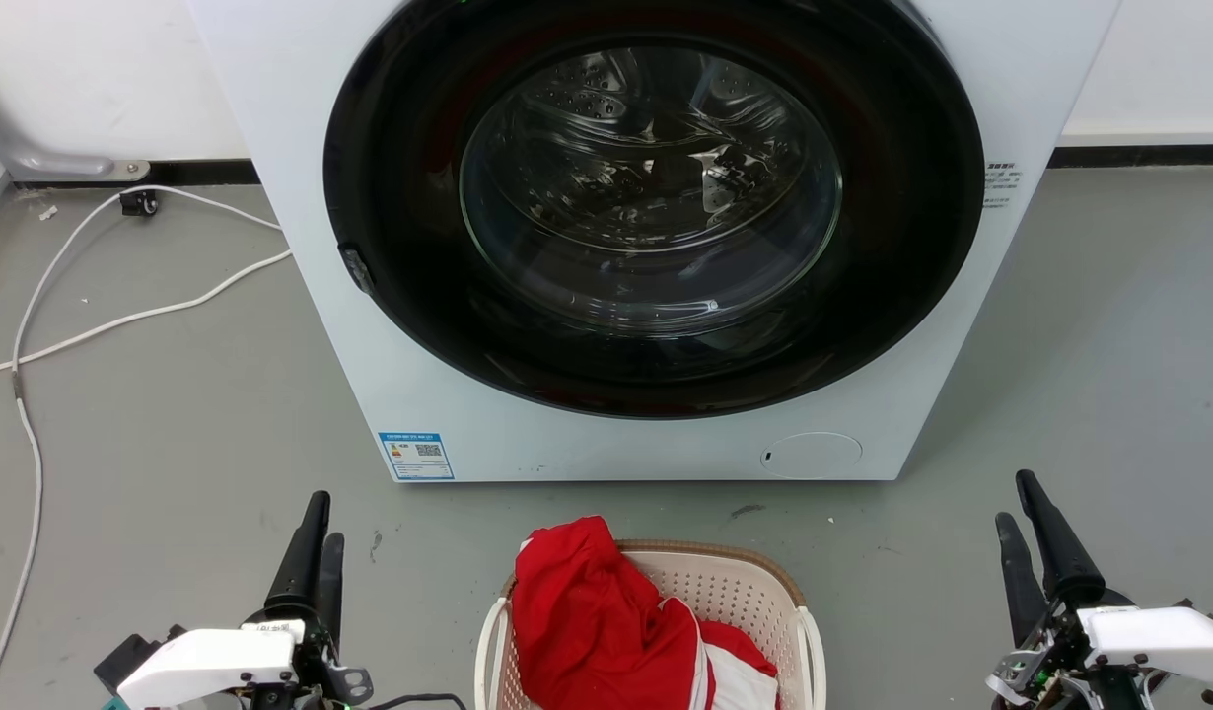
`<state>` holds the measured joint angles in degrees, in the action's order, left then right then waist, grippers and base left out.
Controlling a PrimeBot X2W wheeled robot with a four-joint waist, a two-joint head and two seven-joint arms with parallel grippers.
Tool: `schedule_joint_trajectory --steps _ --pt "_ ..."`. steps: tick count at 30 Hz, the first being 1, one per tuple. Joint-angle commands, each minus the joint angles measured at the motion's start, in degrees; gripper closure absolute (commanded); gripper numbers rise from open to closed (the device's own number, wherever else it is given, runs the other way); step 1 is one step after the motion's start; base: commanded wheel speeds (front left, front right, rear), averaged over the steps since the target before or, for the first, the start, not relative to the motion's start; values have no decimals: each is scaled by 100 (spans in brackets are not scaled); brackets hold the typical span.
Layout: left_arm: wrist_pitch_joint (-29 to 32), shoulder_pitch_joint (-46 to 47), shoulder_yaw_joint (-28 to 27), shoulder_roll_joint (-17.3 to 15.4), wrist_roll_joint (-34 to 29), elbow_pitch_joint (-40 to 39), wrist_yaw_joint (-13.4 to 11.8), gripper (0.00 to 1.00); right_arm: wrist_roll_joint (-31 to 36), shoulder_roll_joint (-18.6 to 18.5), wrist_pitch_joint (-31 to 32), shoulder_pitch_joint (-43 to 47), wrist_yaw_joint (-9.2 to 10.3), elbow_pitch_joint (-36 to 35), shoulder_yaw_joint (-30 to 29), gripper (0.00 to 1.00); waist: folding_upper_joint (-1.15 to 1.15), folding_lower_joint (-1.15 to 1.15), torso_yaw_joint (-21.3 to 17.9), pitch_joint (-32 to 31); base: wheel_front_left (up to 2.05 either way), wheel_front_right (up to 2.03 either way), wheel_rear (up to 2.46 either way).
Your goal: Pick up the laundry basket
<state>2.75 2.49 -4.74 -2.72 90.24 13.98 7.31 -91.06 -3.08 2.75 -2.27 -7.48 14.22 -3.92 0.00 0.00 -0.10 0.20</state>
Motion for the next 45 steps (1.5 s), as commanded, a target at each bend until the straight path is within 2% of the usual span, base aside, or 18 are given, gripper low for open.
schedule_joint_trajectory --steps 1,14,20,30,36,37,42,45 --pt "-64 19 8 -19 -94 -149 4 0 80 -15 -61 -59 -1 -143 24 0 0 0 -2 0 0 0 0" --pt "-374 -56 -321 -20 -855 -347 -3 0 872 -10 -372 -46 -1 -262 -90 0 0 0 -14 1 0 0 0" --pt "-505 -48 -446 -20 -1370 -518 -205 0 1607 -8 -504 -98 -1 -320 -213 0 0 0 -16 9 0 0 0" --pt "-705 -108 -444 -21 -2222 -1069 -465 0 3308 -4 -702 -129 -1 -870 -223 0 0 0 -14 45 0 0 0" --pt "-815 -166 -236 -21 -2984 -1455 -588 0 4273 -2 -809 -103 -2 -1176 -134 0 0 0 -18 69 0 0 0" --pt "-868 -218 -108 -22 -3325 -1593 -643 0 4711 -1 -867 -76 -2 -1300 -60 0 0 0 -22 75 0 0 0" --pt "-951 -295 153 -22 -4000 -1736 -528 0 5394 1 -950 -14 -2 -1454 69 0 0 0 -31 87 0 0 0" --pt "-1000 -338 254 -22 -4322 -1813 -555 0 5750 2 -998 27 -1 -1523 145 0 0 0 -35 92 0 0 0"
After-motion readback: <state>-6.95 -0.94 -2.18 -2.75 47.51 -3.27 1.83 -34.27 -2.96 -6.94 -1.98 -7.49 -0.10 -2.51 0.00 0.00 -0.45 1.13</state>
